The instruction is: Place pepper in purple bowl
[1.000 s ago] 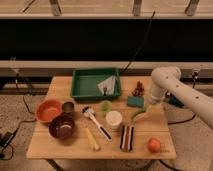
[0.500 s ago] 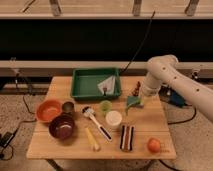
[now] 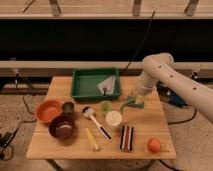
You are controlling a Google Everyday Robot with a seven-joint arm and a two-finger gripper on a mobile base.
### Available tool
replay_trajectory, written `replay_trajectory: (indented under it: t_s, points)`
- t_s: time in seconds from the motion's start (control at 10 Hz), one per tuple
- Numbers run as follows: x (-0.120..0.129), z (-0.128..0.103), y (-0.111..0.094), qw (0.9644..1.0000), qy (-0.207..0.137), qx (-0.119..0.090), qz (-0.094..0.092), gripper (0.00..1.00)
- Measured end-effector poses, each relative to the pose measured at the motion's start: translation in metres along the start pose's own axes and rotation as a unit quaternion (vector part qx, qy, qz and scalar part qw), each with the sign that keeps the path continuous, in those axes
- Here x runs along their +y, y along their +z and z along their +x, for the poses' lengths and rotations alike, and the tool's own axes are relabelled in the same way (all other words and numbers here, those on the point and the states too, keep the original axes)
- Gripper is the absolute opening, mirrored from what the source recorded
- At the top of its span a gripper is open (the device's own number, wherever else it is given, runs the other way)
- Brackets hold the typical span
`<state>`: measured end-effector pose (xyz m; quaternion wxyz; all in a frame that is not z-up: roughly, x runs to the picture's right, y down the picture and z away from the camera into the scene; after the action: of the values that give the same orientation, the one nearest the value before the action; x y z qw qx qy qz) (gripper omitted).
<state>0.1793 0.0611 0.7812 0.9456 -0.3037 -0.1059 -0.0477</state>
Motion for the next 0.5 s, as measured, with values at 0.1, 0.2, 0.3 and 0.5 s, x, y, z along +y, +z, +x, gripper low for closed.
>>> replay_trajectory:
  t_s: [0.1,0.2,0.3,0.5]
  points:
    - [-0.0001,-0.0002,-0.0001,1.0,0.0,0.0,0.0,0.04]
    - [0.0,0.0,-0.0001,1.0,0.0,0.0,0.0,0.04]
    - [0.0002,0.0003,-0.0001,1.0,0.0,0.0,0.0,0.04]
    - [0.0015,-0.0074,0.0015,0.9998,-0.017,-0.004,-0.001,0.04]
